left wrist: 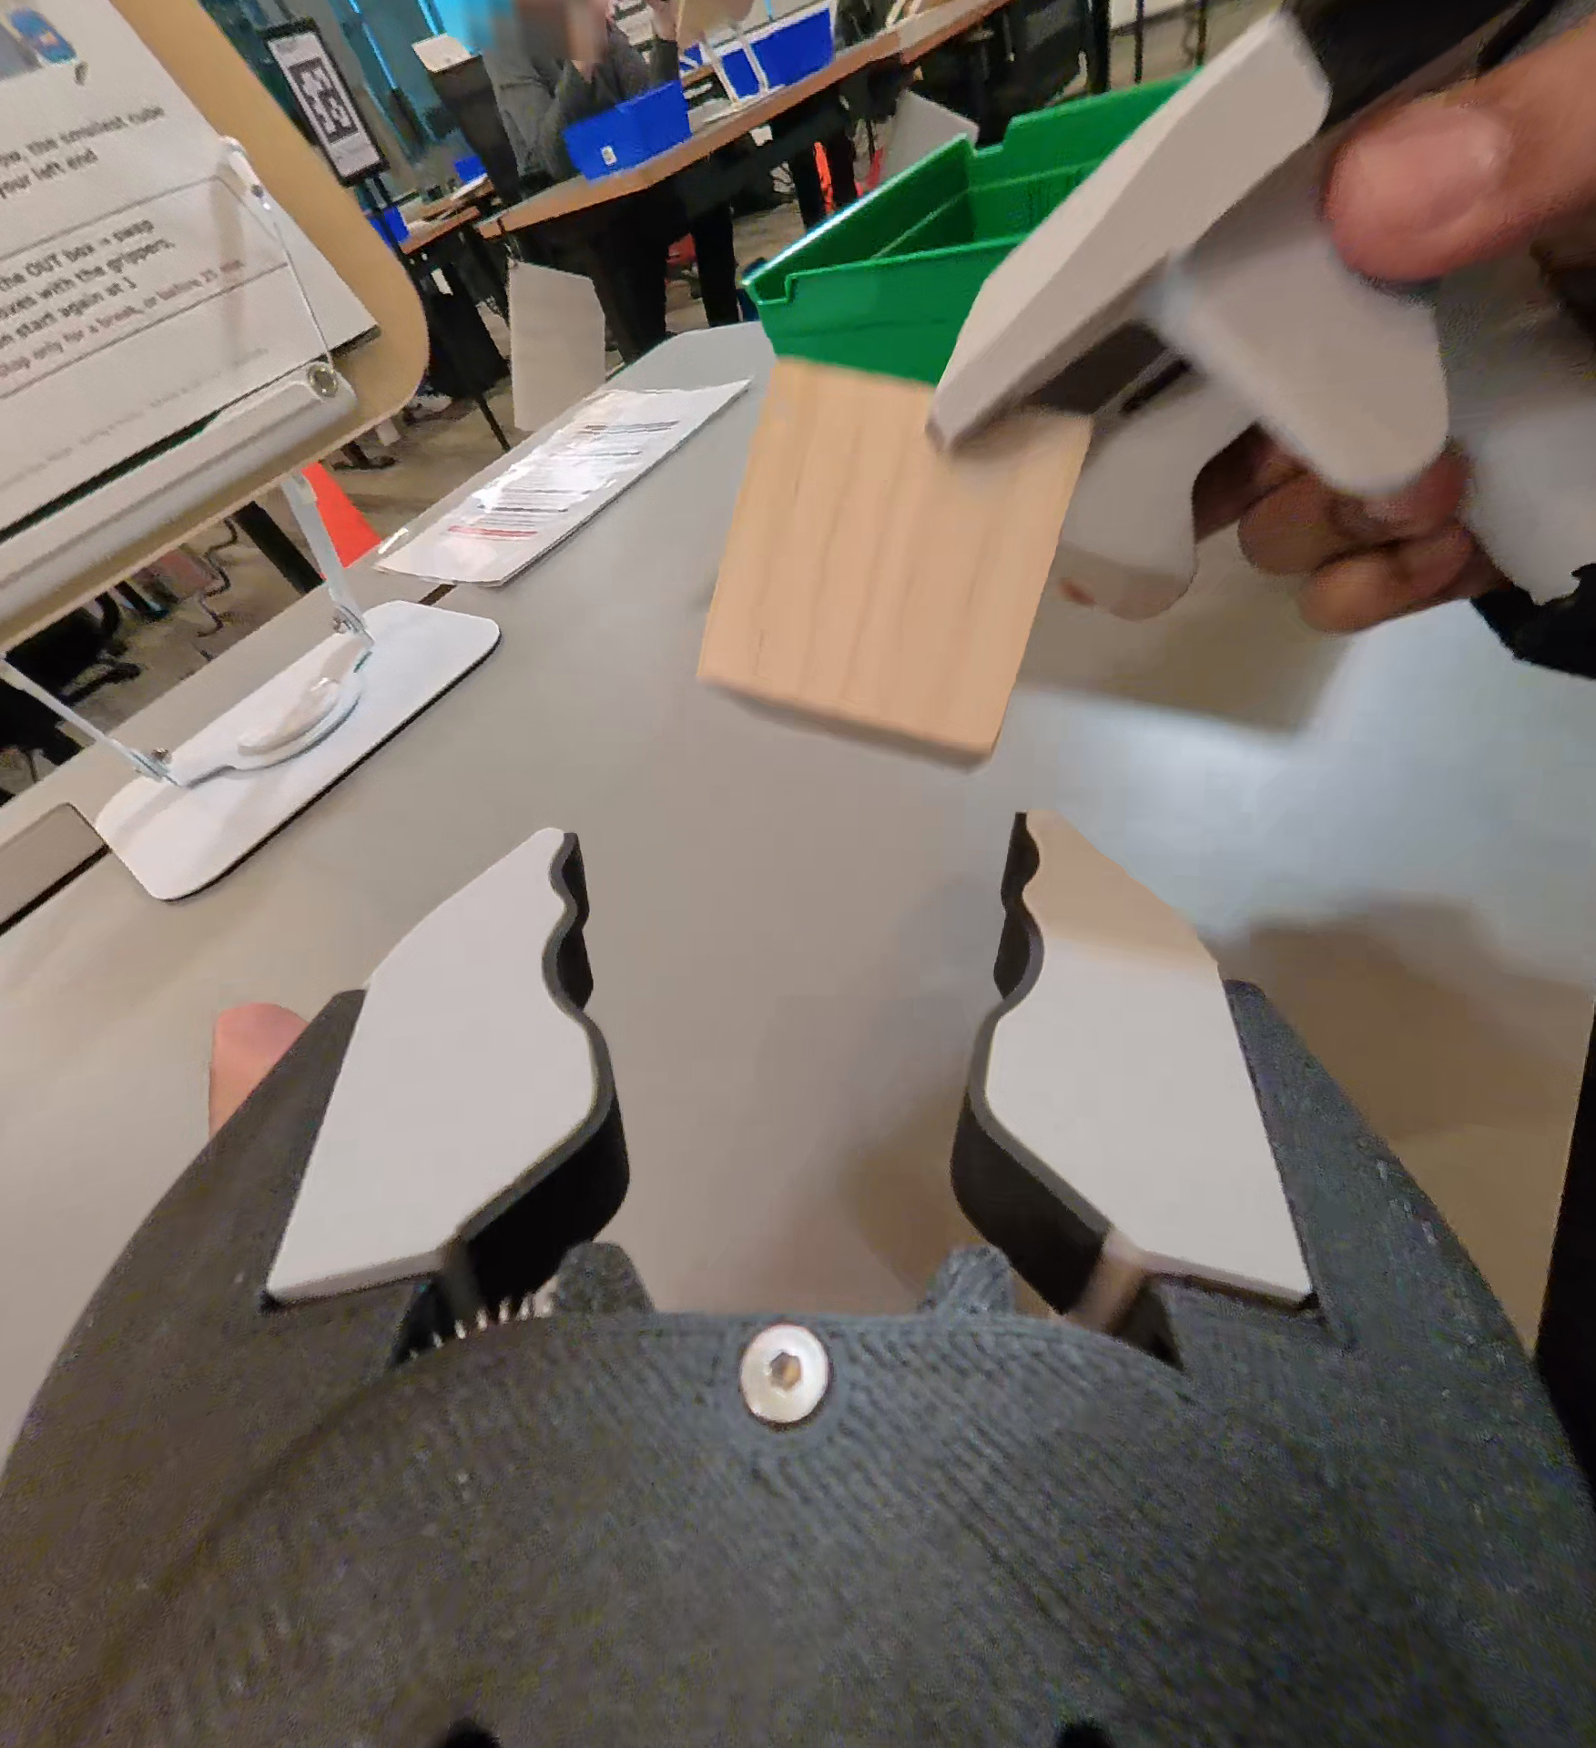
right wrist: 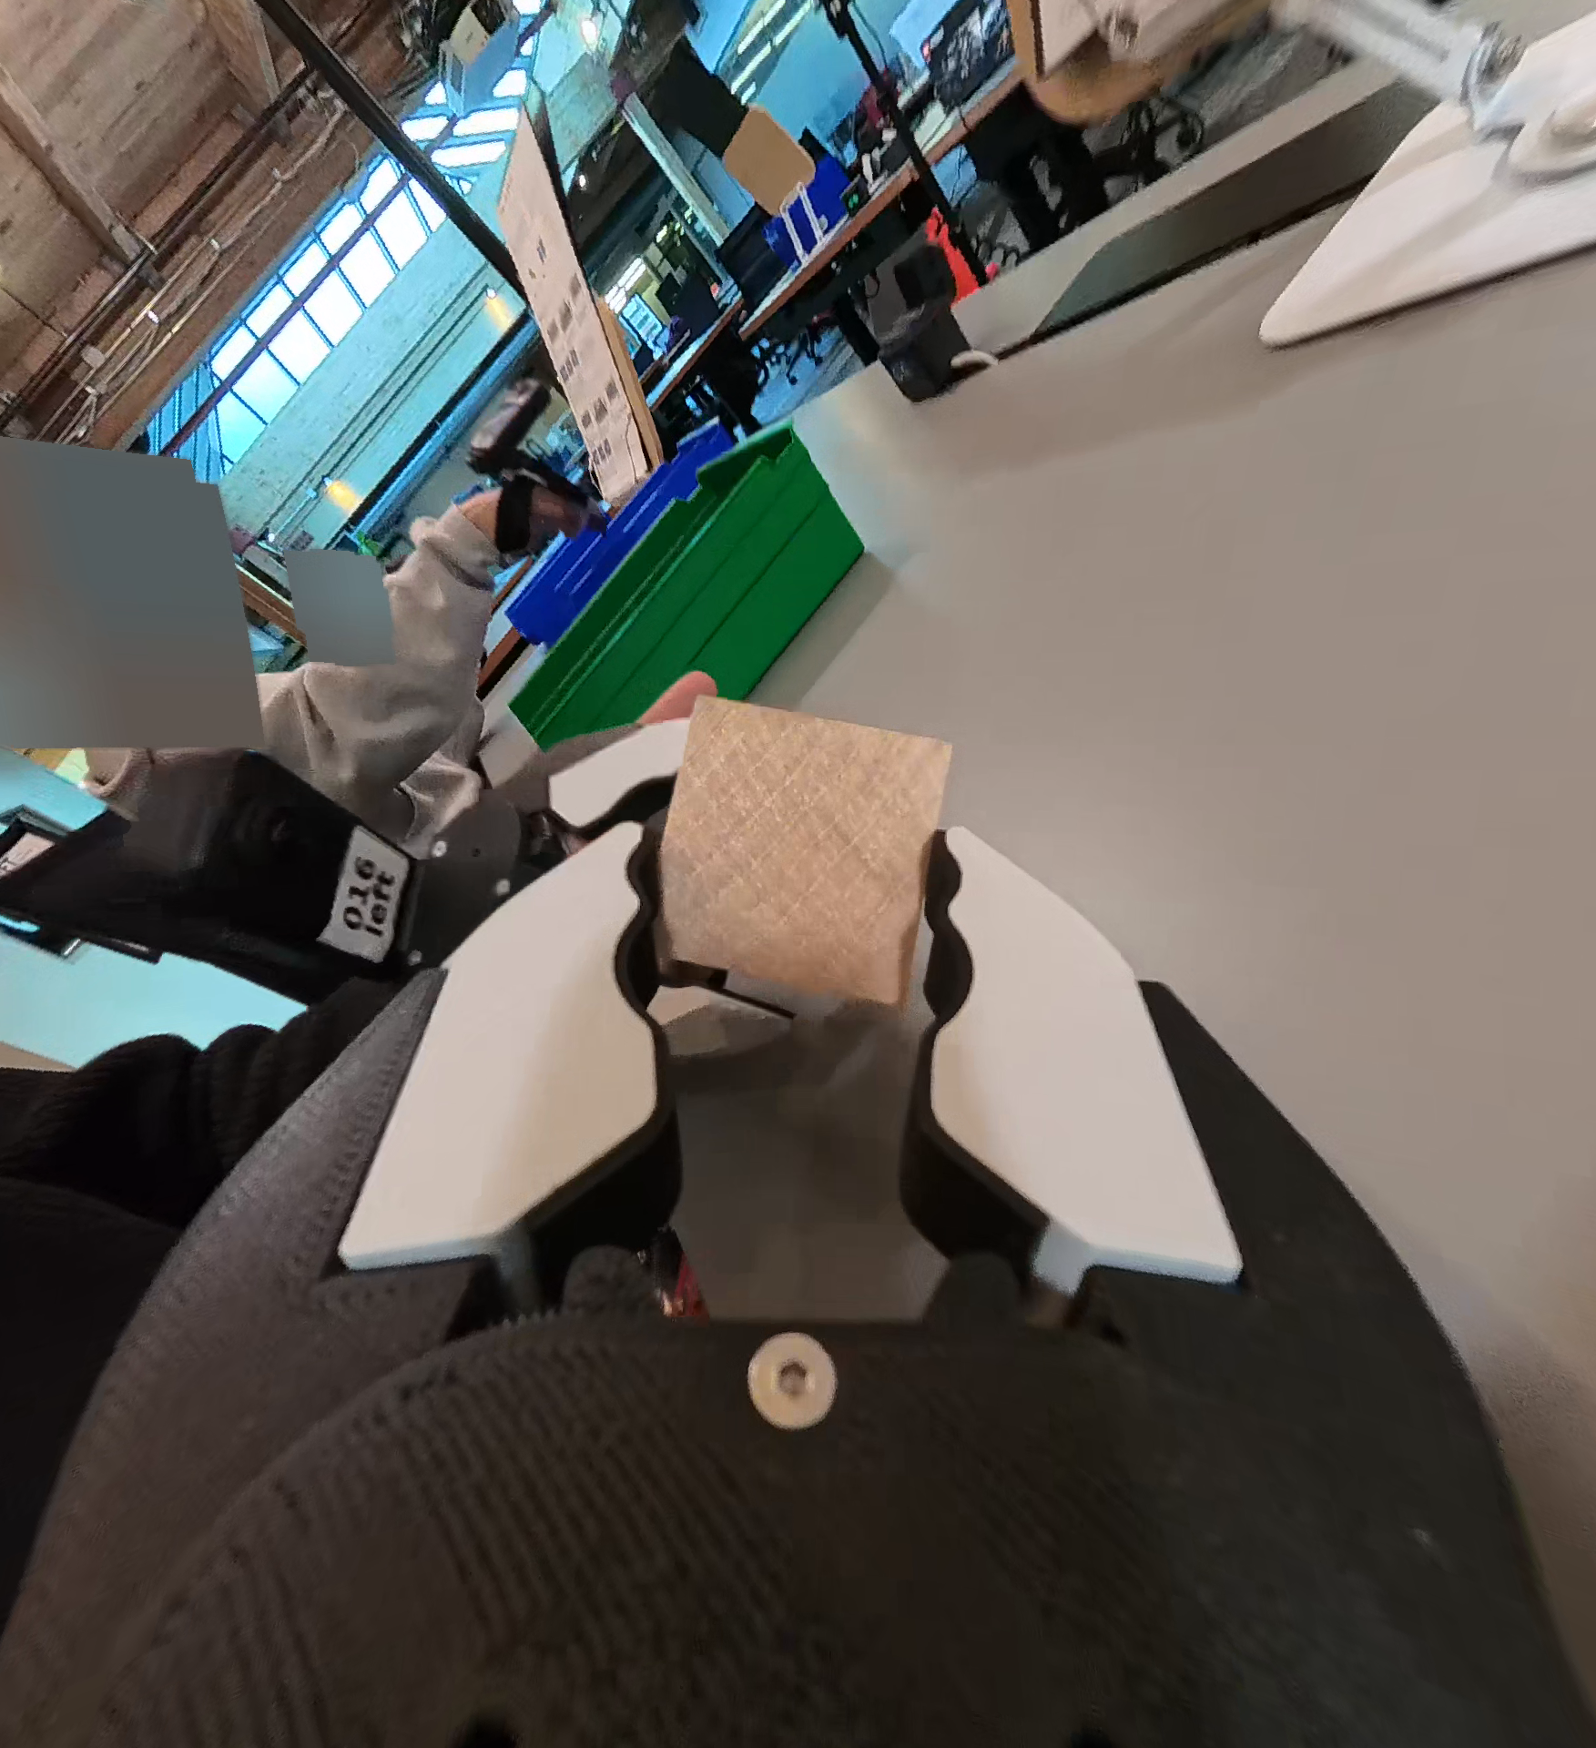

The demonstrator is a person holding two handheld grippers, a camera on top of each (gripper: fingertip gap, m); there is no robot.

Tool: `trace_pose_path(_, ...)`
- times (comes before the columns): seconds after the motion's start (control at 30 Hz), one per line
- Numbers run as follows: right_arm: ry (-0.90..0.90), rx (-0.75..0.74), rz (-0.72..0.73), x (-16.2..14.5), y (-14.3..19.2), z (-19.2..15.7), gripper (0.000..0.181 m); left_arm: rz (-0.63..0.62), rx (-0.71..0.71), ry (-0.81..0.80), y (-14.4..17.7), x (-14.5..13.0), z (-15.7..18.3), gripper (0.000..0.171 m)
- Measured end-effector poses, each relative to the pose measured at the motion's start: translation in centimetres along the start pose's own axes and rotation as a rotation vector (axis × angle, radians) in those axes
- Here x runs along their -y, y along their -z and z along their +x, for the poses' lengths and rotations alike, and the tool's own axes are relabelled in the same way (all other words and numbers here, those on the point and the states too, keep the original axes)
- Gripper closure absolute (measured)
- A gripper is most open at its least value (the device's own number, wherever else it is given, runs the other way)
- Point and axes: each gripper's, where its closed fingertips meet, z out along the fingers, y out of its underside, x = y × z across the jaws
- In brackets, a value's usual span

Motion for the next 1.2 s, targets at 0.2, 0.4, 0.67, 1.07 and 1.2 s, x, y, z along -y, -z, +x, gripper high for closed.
trace_pose_path(0.2,0.242,-0.231,0.073,7.1,6.6,1.0,0.126,0.021,0.001,0.101,0.4,0.4,-1.0,0.089)
trace_pose_path(0.4,0.349,-0.617,0.125,14.0,18.9,7.8,0.126,0.007,-0.008,0.090,0.4,0.3,-0.5,0.090)
trace_pose_path(0.67,0.314,-1.003,-0.057,13.3,29.6,18.8,0.126,0.004,-0.033,0.170,0.2,0.3,-0.6,0.090)
trace_pose_path(1.07,0.371,-1.122,-0.287,12.1,28.8,22.7,0.125,0.007,-0.050,0.206,0.4,0.2,-0.8,0.091)
trace_pose_path(1.2,0.406,-1.087,-0.326,12.6,28.6,22.6,0.125,0.003,-0.055,0.211,0.3,0.0,-0.9,0.091)
